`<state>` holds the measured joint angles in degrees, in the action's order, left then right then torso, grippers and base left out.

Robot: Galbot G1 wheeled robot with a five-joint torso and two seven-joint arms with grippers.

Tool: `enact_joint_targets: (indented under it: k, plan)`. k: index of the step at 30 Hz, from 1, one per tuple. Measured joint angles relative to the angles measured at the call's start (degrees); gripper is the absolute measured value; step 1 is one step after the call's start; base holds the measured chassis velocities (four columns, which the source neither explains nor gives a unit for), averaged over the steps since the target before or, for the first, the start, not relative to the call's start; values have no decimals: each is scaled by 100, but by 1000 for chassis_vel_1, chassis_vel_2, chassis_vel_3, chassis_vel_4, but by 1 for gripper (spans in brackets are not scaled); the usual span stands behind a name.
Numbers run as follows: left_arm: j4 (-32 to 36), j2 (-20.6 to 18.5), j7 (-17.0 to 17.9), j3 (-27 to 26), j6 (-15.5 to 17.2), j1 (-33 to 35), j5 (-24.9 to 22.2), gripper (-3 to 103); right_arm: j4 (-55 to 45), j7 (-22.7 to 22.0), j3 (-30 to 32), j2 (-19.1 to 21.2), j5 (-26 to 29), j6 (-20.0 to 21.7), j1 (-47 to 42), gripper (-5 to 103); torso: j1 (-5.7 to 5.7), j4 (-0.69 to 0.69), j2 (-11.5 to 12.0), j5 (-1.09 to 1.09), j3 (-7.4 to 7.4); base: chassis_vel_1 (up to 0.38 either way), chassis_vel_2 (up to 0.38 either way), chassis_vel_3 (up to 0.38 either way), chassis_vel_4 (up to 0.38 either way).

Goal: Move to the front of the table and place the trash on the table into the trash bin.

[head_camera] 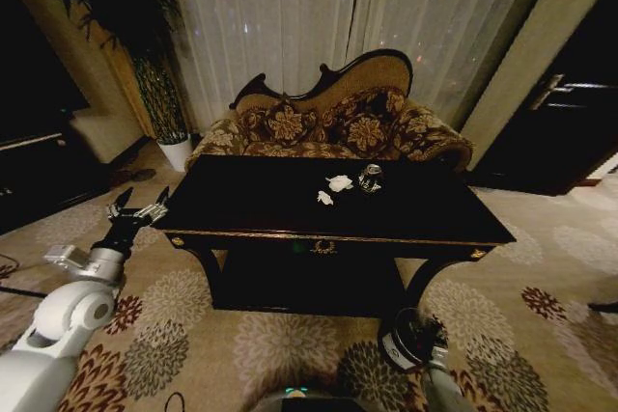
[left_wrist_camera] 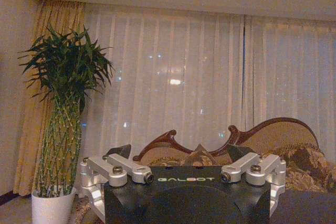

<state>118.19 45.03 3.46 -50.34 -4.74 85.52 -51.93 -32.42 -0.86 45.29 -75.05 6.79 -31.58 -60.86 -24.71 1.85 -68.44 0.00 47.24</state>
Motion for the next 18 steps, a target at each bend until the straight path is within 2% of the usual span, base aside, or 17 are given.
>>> enact_joint_targets:
  k: [2,5,6,7,8,11,14,18]
  plan:
    - [0,0,0,0,0,0,0,100,-143,-2,25,-9,25,16,-99,99,0,-1,0,0,0,0,0,0,0]
    - [0,0,1,0,0,0,0,100,-659,152,-1,2,397,93,-515,100,0,-3,-1,0,0,0,0,0,0]
    - [0,0,2,0,0,0,0,100,-1044,510,-78,31,950,139,-890,100,0,-1,0,0,0,0,0,0,0]
    - [0,0,2,0,0,0,0,100,-1284,804,-120,56,1261,140,-1143,100,0,0,-1,0,0,0,0,0,0]
    - [0,0,2,0,0,0,0,100,-1284,804,-120,56,1261,140,-1143,100,0,0,-1,0,0,0,0,0,0]
    - [1,0,2,0,0,0,0,100,-2043,1841,-26,143,1903,-106,-1992,100,2,3,-1,-1,-1,0,0,0,0]
    - [0,0,2,0,0,0,0,100,-2350,2006,79,166,2053,-213,-2290,100,2,0,-1,1,-1,0,0,0,0]
    - [1,0,2,0,0,-1,0,100,-3011,1924,229,165,2239,-260,-2718,100,1,1,-1,0,-1,0,0,0,0]
